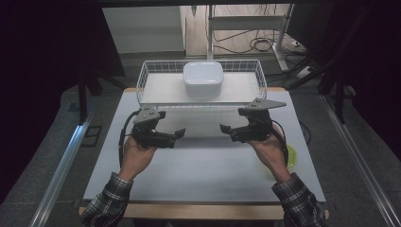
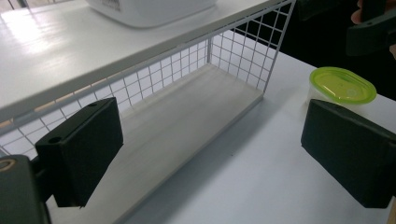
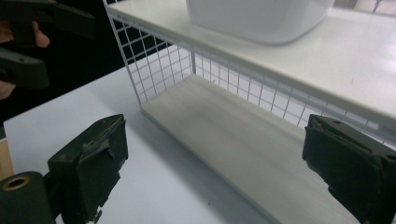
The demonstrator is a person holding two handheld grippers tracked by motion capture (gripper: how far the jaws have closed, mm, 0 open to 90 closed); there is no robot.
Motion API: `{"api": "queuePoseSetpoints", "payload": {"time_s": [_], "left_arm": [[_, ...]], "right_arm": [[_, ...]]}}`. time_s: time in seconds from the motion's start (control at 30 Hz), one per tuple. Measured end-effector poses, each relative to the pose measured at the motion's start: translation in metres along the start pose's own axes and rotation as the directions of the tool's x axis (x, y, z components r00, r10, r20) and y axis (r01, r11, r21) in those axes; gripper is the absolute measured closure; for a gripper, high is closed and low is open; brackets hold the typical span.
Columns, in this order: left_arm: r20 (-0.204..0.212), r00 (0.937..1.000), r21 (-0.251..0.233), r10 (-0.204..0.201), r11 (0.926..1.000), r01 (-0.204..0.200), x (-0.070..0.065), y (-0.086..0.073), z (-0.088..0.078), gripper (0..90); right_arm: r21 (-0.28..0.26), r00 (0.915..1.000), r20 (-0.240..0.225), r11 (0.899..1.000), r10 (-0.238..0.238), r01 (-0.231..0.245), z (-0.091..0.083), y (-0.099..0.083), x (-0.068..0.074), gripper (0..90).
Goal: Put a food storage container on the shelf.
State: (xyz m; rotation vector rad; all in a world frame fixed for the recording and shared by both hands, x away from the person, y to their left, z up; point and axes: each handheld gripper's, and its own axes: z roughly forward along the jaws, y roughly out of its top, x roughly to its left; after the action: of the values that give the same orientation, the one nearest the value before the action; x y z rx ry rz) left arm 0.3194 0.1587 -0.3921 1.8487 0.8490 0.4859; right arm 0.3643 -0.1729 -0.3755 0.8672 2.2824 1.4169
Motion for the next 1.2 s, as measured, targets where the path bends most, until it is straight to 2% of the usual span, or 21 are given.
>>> {"api": "queuePoseSetpoints", "payload": {"time_s": [0.23, 0.3, 0.57, 0.7, 0.77, 0.9, 1.03, 1.2], "left_arm": [[-0.018, 0.9997, 0.017, 0.015, 0.9997, -0.015, -0.003, -0.016, -0.006, 4.3], [-0.007, 0.9998, 0.018, 0.017, 0.9997, -0.017, -0.004, -0.023, -0.006, 3.6], [0.021, 0.9992, 0.010, -0.034, 0.9994, 0.034, -0.003, -0.050, -0.009, 2.8], [-0.003, 0.9988, 0.012, -0.049, 0.9987, 0.049, -0.002, -0.069, -0.011, 3.5], [-0.001, 0.9981, 0.022, -0.061, 0.9979, 0.061, 0.001, -0.079, -0.013, 3.7], [-0.008, 0.9968, 0.008, -0.080, 0.9968, 0.080, 0.004, -0.094, -0.017, 3.8], [-0.011, 0.9959, -0.011, -0.090, 0.9959, 0.090, 0.002, -0.108, -0.020, 4.2], [-0.021, 0.9948, 0.023, -0.100, 0.9947, 0.101, 0.000, -0.124, -0.021, 4.3]], "right_arm": [[0.017, 0.9999, 0.009, 1.000, 0.008, -0.009, -0.007, -0.023, 0.003, 5.7], [0.016, 0.9998, 0.008, 1.000, 0.020, -0.020, -0.010, -0.029, 0.003, 5.7], [0.008, 0.9993, -0.006, 0.999, 0.038, -0.038, -0.017, -0.054, 0.004, 4.9], [0.018, 0.9992, 0.005, 0.999, 0.039, -0.039, -0.019, -0.066, 0.005, 4.6], [0.012, 0.9990, 0.007, 0.999, 0.044, -0.044, -0.020, -0.071, 0.005, 4.6], [-0.007, 0.9981, -0.004, 0.998, 0.061, -0.061, -0.021, -0.082, 0.006, 4.6], [0.002, 0.9985, 0.013, 0.999, 0.053, -0.053, -0.021, -0.092, 0.008, 4.7], [0.024, 0.9983, 0.015, 0.998, 0.056, -0.056, -0.019, -0.105, 0.011, 4.6]]}}
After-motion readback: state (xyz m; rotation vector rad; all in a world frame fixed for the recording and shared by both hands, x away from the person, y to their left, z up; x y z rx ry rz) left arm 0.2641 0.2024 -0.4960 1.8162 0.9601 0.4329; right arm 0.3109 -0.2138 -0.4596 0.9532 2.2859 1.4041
